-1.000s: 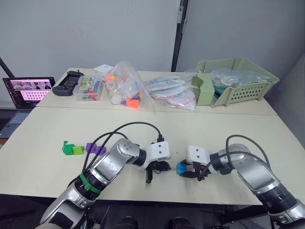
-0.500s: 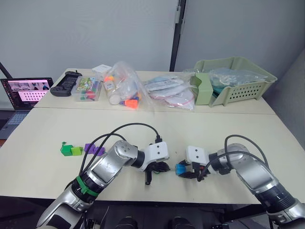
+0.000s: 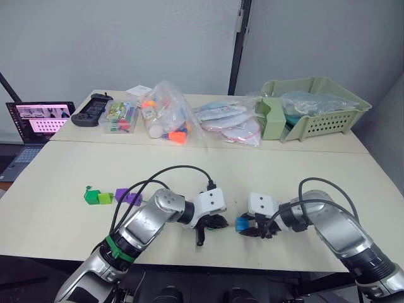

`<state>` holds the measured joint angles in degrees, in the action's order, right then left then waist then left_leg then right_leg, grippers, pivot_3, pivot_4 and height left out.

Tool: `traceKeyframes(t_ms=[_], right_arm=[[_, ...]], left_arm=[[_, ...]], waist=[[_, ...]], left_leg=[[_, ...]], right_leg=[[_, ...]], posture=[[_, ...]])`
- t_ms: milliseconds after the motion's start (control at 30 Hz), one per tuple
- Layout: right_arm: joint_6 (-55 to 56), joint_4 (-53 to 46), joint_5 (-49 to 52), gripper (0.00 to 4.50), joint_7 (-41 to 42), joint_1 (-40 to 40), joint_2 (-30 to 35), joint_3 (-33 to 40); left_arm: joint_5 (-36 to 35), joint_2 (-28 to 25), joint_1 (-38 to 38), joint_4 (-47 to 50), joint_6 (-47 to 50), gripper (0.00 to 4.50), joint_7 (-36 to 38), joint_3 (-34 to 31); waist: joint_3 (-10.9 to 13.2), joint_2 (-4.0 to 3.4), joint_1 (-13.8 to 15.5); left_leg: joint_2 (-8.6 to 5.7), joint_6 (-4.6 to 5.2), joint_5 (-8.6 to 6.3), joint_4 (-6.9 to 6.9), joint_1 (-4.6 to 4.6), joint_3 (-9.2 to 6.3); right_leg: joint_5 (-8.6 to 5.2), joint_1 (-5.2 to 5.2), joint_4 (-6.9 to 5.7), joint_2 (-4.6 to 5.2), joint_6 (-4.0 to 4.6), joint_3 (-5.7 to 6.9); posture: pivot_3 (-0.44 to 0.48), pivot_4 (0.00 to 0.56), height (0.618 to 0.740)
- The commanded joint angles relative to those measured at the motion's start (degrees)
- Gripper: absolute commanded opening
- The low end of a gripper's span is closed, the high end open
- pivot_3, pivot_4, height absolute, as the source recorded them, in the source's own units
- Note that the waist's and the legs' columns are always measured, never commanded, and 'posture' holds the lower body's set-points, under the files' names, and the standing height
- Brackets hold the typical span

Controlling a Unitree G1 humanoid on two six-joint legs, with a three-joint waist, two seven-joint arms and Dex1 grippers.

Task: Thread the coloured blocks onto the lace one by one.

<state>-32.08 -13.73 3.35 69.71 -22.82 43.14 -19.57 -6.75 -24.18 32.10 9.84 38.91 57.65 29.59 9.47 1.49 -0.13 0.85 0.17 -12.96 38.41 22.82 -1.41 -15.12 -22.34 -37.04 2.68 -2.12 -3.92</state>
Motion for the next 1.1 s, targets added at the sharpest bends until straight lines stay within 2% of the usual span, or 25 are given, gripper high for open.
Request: traceKeyframes(t_ms=[33, 333, 533, 1100], right_arm=[[1.02, -2.15, 1.18, 1.35, 0.65, 0.56, -2.22, -3.58], [2.03, -1.19, 0.76, 1.35, 0.46, 1.03, -1.72, -3.13], [2.77, -0.17, 0.3, 1.35, 0.38, 1.36, -1.31, -2.76], [3.99, 1.46, 0.44, 1.35, 0.36, 2.93, 0.1, -1.3]], left_arm=[[-1.44, 3.62, 1.34, 1.65, -3.39, 0.0, 0.0, 0.6], [-1.25, 2.08, 1.69, 1.14, -4.7, 0.0, 1.58, -0.75], [-1.51, -0.78, 1.41, 2.84, -4.07, 0.0, 3.0, -2.28], [-4.76, -4.03, -2.36, 6.45, -2.07, 0.0, 1.83, -6.25]], waist=[[0.0, 0.0, 0.0], [0.0, 0.0, -0.08], [0.0, 0.0, -0.6], [0.0, 0.0, -0.71]], left_leg=[[0.0, 0.0, 0.0, 0.0, 0.0, 0.0], [0.01, 0.0, 0.0, 0.0, 0.01, 0.0], [0.05, 0.0, 0.0, -0.02, 0.01, 0.0], [0.07, 0.0, 0.0, -0.13, 0.05, 0.01]], right_leg=[[0.0, 0.0, 0.0, 0.0, 0.0, 0.0], [0.0, -0.02, 0.0, -0.01, 0.0, 0.0], [0.0, -0.04, 0.0, -0.03, 0.0, 0.0], [0.0, -0.16, -0.01, -0.04, 0.01, -0.01]], posture=[[0.0, 0.15, 0.74], [0.0, 0.15, 0.74], [0.0, 0.15, 0.74], [0.0, 0.15, 0.74]])
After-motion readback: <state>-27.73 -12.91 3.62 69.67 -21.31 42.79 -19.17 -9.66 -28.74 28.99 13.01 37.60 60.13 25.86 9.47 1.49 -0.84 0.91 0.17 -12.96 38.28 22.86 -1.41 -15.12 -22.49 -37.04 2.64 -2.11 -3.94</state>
